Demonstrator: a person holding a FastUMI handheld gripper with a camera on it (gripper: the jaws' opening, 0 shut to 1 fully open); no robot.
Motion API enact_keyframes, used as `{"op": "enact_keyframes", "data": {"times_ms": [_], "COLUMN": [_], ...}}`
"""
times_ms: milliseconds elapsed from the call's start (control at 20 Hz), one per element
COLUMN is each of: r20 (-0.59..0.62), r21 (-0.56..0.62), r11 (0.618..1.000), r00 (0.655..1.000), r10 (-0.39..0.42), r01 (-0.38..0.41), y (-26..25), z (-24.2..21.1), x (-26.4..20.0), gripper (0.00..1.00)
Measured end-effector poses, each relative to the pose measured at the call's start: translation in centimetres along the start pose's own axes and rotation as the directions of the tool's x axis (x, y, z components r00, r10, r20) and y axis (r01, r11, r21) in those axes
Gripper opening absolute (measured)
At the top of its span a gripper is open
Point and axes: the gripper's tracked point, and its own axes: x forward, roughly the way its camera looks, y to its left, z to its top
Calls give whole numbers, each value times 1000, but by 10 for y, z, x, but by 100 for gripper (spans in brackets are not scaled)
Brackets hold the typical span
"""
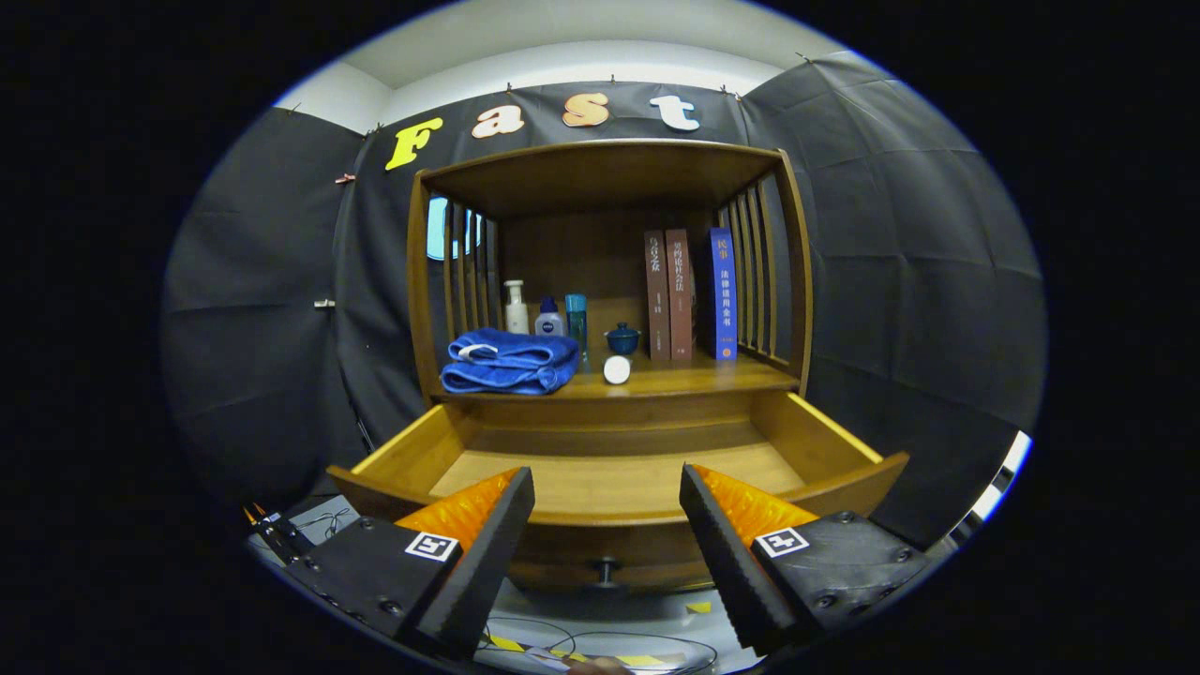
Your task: Pull open the drawer, take out the items inside it, and place them on the countertop above the cabinet.
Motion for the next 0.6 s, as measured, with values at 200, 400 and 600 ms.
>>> {"op": "enact_keyframes", "data": {"times_ms": [200, 400, 600], "r20": [-37, -86, -82], "r21": [14, 33, 34], "r11": [1000, 999, 998], "r00": [999, 996, 996], "r10": [-19, -33, -41], "r01": [20, 36, 44], "y": [-3, -7, -7], "z": [-38, -59, -59], "x": [8, 24, 26], "gripper": [99, 99, 99]}}
